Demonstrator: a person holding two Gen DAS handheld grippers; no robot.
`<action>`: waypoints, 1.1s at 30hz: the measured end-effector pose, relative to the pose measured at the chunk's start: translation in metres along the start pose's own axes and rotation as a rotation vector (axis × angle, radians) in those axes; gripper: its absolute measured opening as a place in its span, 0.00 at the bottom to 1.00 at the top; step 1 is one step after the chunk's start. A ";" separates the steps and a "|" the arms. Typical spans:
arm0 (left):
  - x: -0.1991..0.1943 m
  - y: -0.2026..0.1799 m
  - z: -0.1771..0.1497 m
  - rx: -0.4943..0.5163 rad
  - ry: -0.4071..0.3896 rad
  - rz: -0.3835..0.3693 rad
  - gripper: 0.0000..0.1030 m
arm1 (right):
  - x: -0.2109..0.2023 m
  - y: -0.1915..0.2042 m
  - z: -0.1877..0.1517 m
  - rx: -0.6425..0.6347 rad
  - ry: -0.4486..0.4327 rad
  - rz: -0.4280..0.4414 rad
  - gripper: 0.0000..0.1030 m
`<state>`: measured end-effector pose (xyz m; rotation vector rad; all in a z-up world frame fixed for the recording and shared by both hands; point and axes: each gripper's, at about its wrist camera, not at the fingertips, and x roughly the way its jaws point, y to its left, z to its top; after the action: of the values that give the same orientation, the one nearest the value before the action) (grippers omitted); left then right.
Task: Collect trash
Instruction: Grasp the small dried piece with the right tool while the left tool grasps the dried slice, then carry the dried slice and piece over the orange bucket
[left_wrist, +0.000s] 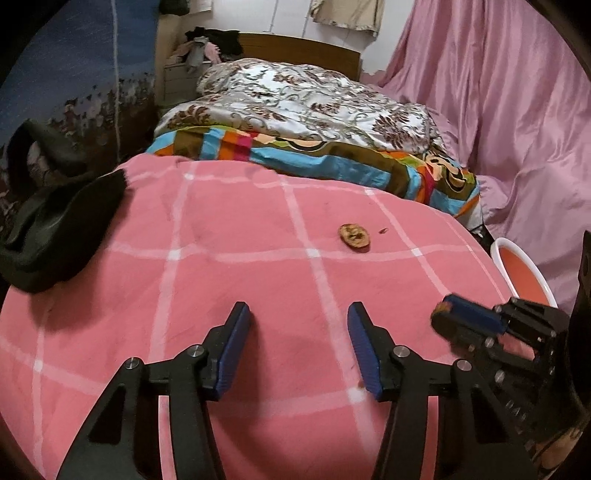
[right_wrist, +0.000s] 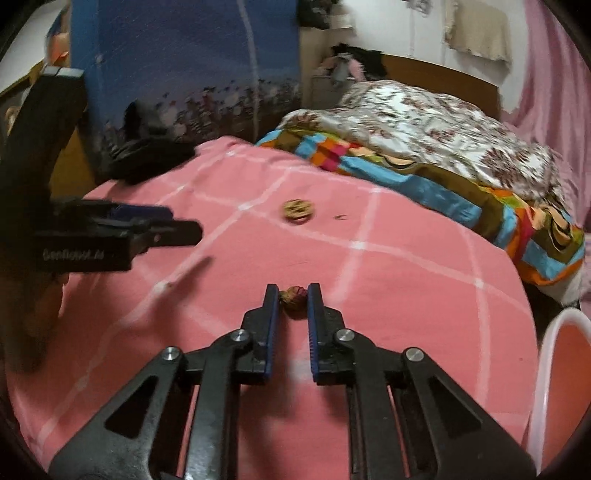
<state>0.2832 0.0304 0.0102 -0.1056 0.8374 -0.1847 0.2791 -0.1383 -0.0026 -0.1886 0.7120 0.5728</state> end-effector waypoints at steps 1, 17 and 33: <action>0.004 -0.002 0.003 0.010 -0.003 -0.011 0.47 | -0.001 -0.005 0.001 0.014 -0.007 -0.011 0.21; 0.074 -0.033 0.046 0.069 0.077 -0.024 0.37 | -0.014 -0.049 0.002 0.161 -0.062 -0.040 0.21; 0.057 -0.051 0.036 0.128 0.033 -0.056 0.21 | -0.032 -0.052 -0.003 0.173 -0.135 -0.071 0.21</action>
<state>0.3411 -0.0307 0.0017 -0.0060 0.8539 -0.2925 0.2869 -0.1960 0.0152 -0.0135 0.6180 0.4495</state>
